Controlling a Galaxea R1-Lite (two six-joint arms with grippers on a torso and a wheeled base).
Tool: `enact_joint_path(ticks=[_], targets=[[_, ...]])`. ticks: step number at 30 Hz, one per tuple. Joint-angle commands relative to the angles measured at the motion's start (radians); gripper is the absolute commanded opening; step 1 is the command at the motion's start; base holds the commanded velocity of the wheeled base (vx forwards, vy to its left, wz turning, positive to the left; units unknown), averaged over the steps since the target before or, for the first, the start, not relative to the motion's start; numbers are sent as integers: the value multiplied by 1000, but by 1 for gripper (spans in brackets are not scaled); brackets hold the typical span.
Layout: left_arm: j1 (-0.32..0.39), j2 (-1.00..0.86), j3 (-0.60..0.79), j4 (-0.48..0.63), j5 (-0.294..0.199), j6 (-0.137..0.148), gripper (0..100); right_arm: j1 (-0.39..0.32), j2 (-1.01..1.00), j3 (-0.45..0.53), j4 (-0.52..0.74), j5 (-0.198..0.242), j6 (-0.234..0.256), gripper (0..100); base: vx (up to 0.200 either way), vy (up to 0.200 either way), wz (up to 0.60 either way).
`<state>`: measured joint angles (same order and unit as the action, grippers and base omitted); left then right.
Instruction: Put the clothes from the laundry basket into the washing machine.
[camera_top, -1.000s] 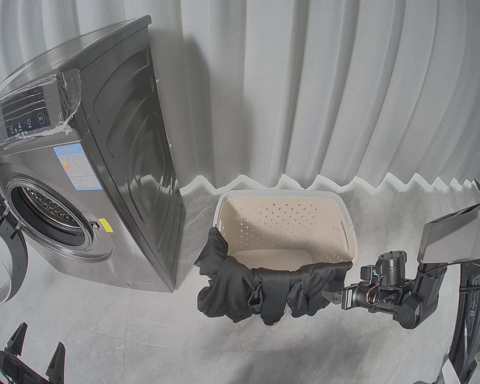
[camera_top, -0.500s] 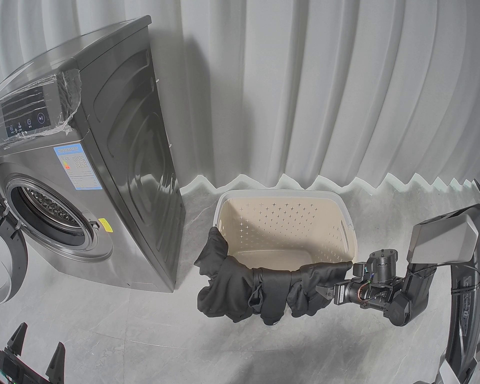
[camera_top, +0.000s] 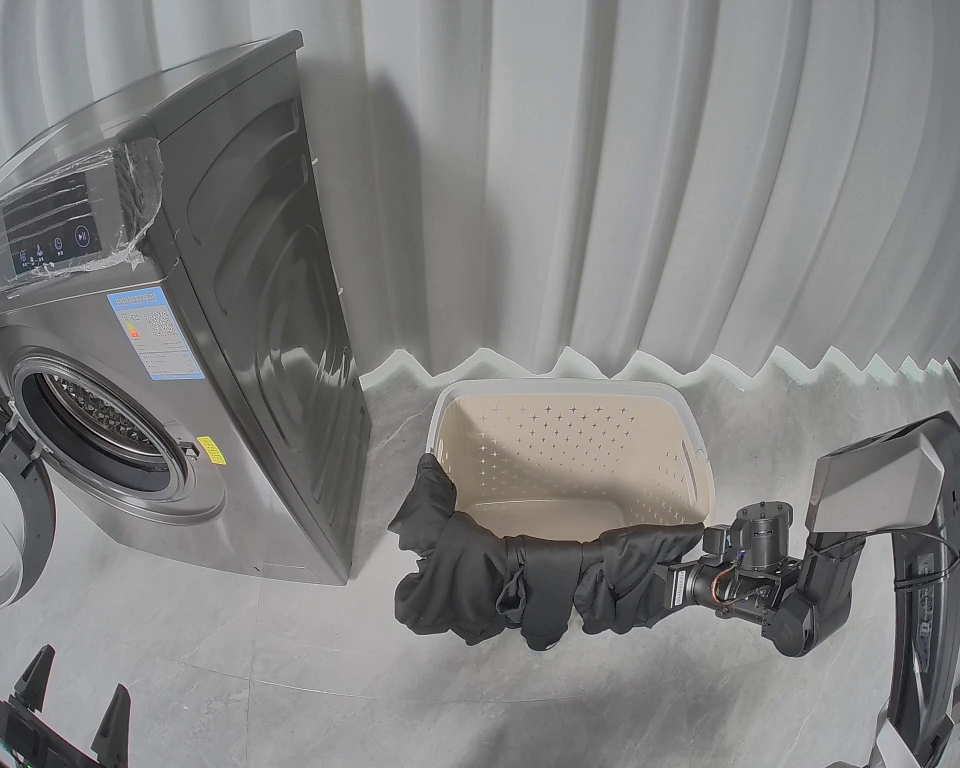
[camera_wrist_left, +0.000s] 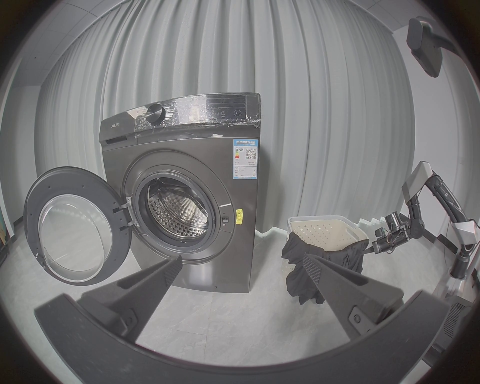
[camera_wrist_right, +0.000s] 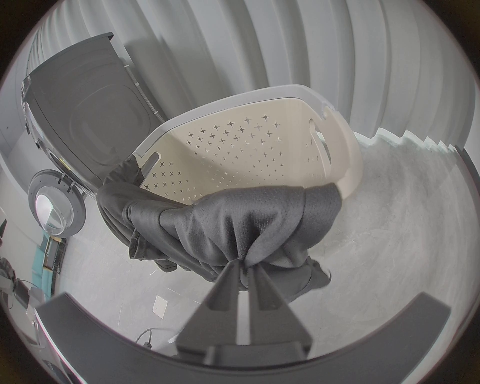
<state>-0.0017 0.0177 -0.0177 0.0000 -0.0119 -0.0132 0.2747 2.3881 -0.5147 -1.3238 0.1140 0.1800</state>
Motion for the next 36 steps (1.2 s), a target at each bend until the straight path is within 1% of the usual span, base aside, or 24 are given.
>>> enact_joint_path(ticks=[1, 4, 7, 10, 14, 17, 21, 25, 26, 30, 33, 36], targets=[[0, -16, 16, 0, 0, -1, 100, 8, -12, 33, -14, 3, -2, 0, 0, 0, 0], [0, -16, 16, 0, 0, -1, 100, 14, -24, 70, -46, 4, -4, 0, 0, 0, 0], [0, -16, 16, 0, 0, -1, 100, 20, -83, 134, -95, 7, -7, 0, 0, 0, 0], [0, -16, 16, 0, 0, -1, 100, 31, -170, 200, -101, 13, -5, 0, 0, 0, 0], [0, -16, 16, 0, 0, 1, 100, 41, -273, 263, -100, 32, -5, 0, 0, 0, 0], [0, -16, 16, 0, 0, 2, 100, 43, -285, 283, -103, 32, -5, 0, 0, 0, 0], [0, -16, 16, 0, 0, 2, 100, 40, -273, 283, -104, 29, -4, 0, 0, 0, 0], [0, -16, 18, 0, 0, 2, 100, 38, -202, 269, -120, 22, -2, 0, 0, 0, 0], [0, -16, 16, 0, 0, 2, 100, 40, -188, 269, -132, 21, -4, 100, 0, 0, 0], [0, -16, 16, 0, 0, 2, 100, 35, -122, 263, -184, 18, -7, 100, 0, 0, 0], [0, -16, 16, 0, 0, 2, 100, 29, -89, 255, -190, 18, -8, 100, 0, 0, 0], [0, -16, 16, 0, 0, 2, 100, 14, -63, 206, -176, 18, -8, 100, 0, 0, 0]])
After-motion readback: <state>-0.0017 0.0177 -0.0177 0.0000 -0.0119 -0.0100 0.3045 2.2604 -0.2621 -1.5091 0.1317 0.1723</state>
